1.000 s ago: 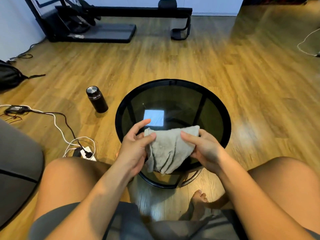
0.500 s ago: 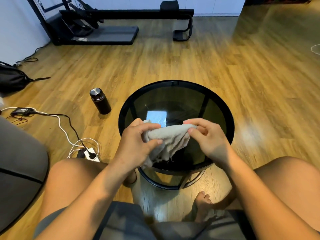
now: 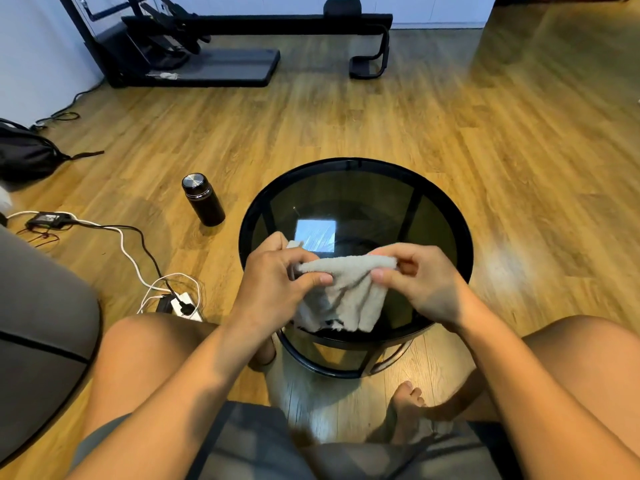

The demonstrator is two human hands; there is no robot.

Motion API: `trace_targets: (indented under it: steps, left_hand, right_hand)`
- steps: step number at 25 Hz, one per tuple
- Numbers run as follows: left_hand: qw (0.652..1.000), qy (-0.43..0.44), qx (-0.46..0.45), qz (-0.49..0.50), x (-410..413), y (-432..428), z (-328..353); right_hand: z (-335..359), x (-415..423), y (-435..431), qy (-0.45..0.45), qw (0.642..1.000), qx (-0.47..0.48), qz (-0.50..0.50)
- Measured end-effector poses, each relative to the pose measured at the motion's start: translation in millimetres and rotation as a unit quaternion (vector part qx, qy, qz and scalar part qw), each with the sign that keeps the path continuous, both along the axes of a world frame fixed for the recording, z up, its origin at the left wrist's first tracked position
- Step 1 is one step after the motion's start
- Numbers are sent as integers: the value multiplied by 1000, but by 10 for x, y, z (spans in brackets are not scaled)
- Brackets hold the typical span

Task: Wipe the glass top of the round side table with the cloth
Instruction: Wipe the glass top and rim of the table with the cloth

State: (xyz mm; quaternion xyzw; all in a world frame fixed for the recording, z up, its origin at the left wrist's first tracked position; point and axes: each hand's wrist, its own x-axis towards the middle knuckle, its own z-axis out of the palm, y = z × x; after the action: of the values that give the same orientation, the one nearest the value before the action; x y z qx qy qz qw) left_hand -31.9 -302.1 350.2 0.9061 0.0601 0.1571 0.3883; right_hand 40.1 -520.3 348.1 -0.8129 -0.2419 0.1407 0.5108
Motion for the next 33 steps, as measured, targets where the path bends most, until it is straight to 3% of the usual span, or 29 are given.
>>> trace_targets:
  steps: [3, 4, 7, 9, 11, 13, 15, 17, 19, 21, 24, 29, 33]
  left_hand:
    - [997, 9, 44, -62, 51, 119, 35]
    - [996, 25, 8, -85, 75, 128, 75]
    - [964, 91, -210, -138, 118, 90, 196]
    - [944, 96, -283, -140, 133, 62, 183]
    - [923, 133, -331, -143, 190, 15, 81]
    - [935, 203, -258, -131, 283, -26, -94]
    - [970, 227, -33, -73, 372, 67, -453]
    - [982, 163, 88, 18, 434, 246, -762]
    - [985, 124, 112, 48, 509, 384, -963]
    - [977, 131, 164, 30, 582, 444, -1106]
    - [969, 150, 195, 24, 659, 530, -1351]
    - [962, 138, 233, 11, 599, 625, -1539]
    - [971, 117, 207, 24, 636, 635, -1543]
  right_hand:
    - [-8, 103, -57, -30, 999, -20, -18]
    - [-12, 112, -48, 1, 1000, 9, -17]
    - [-13, 45, 62, 64, 991, 107, -45]
    - [-28, 37, 112, 54, 983, 146, -94]
    - [-73, 151, 103, 4, 981, 126, -146]
    - [-233, 373, 13, -11, 981, 9, -195]
    - [-513, 459, -90, -13, 960, -193, -204]
    - [-850, 247, -1, -57, 935, -327, -126]
    - [-1133, -156, 233, -129, 907, -401, 5]
    - [-1279, -361, 372, -190, 877, -439, 49]
    - [-1365, 61, 161, -219, 859, -460, 45]
    - [-1484, 1526, -829, -171, 838, -509, -101]
    - [-1364, 1695, -750, -156, 875, -430, -160]
